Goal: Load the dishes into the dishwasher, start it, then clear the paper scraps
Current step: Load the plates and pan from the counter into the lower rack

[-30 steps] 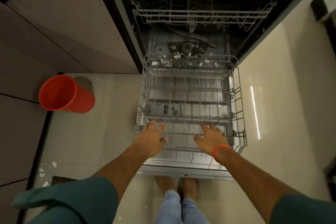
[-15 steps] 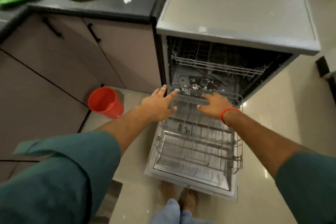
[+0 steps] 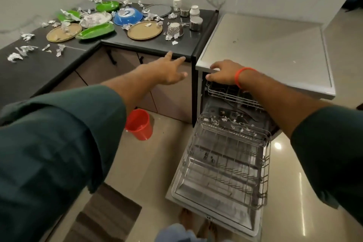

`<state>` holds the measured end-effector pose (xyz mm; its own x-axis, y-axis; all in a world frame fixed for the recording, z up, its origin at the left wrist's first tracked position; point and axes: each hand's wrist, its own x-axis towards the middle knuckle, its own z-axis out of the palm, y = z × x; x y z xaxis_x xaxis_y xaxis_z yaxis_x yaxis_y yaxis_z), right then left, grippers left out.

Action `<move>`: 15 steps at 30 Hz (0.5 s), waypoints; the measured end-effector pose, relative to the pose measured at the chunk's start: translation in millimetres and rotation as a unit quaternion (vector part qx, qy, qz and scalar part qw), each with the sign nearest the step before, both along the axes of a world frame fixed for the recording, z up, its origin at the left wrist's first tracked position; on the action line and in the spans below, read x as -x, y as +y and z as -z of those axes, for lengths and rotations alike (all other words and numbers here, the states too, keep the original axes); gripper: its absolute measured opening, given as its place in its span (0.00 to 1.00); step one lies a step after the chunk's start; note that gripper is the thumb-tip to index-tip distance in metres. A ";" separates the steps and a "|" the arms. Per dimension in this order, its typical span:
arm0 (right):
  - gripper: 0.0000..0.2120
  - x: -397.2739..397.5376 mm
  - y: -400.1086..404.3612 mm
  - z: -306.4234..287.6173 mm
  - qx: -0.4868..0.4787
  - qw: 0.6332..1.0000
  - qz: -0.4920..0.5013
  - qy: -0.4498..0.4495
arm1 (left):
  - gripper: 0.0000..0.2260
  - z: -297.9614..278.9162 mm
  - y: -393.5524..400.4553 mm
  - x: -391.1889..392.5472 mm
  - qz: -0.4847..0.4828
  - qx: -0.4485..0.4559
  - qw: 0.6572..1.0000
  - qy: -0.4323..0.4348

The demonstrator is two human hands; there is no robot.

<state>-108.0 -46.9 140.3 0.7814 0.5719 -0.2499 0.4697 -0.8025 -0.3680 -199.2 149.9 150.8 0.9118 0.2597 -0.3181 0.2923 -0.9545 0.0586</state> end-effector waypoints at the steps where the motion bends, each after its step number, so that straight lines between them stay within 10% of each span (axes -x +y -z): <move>1: 0.27 2.5 0.4 -7.8 0.001 1.000 -0.006 -0.002 | 0.33 -7.5 0.2 4.7 -0.004 0.000 1.000 0.001; 15: 0.29 36.3 67.9 -24.6 0.084 0.993 -0.083 0.009 | 0.34 -25.7 26.3 53.5 -0.024 0.023 0.999 0.032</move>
<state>-144.4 21.0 165.0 0.6737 0.6421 -0.3657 0.5953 -0.7648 -0.2462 -252.7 176.2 176.5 0.8759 0.2860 -0.3885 0.3422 -0.9360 0.0825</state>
